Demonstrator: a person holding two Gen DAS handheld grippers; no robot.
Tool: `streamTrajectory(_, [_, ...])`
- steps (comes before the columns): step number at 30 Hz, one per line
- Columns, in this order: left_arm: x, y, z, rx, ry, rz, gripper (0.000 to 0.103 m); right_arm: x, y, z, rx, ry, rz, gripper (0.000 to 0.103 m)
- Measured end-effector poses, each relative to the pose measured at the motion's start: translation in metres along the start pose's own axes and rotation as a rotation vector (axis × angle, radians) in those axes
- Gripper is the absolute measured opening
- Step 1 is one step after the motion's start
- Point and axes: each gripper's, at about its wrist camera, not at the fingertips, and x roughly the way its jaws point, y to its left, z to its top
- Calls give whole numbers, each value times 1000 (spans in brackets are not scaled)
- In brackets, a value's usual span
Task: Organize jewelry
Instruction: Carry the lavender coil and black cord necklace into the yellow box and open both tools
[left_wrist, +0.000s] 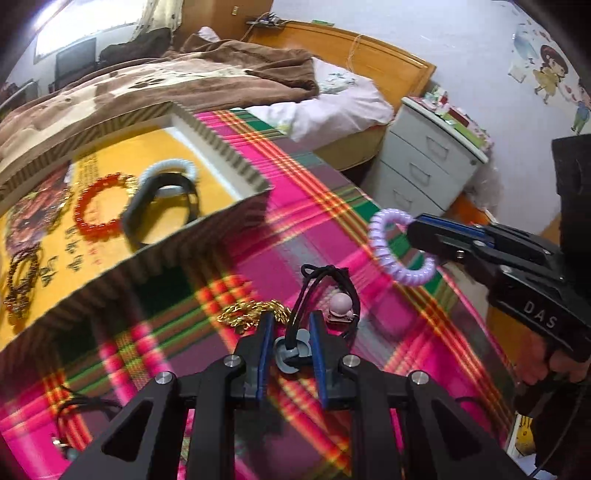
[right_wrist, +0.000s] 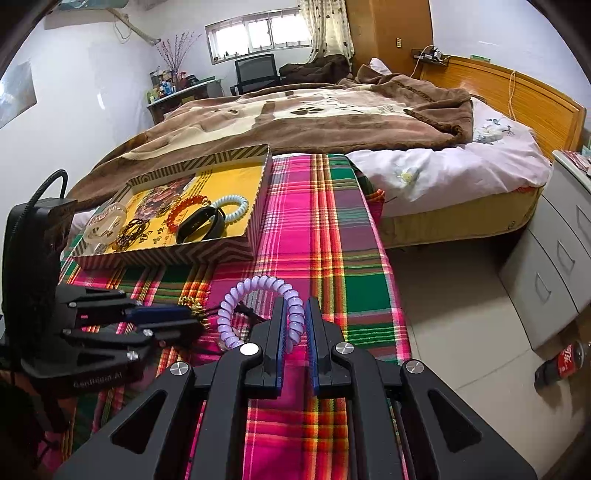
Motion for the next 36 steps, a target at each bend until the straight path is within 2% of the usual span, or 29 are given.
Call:
streamTrajectory(3, [-6, -2, -2, 12, -7, 52, 20, -2, 0, 0, 0, -4, -1, 10])
streamTrajectory(6, [-20, -3, -7, 3, -29, 51, 20, -4, -2, 0, 10, -12, 2, 10])
streamTrajectory(11, [-33, -5, -21, 7, -23, 33, 20, -8, -3, -2, 19, -20, 6, 10])
streamTrajectory(15, [-41, 0, -26, -29, -50, 19, 20, -13, -2, -3, 23, -25, 14, 10])
streamTrajectory(30, [-99, 13, -29, -107, -169, 35, 20, -41, 16, 0, 1, -61, 27, 10])
streamTrajectory(36, [-125, 27, -24, -139, -217, 48, 20, -48, 24, 15, -5, -77, 53, 10])
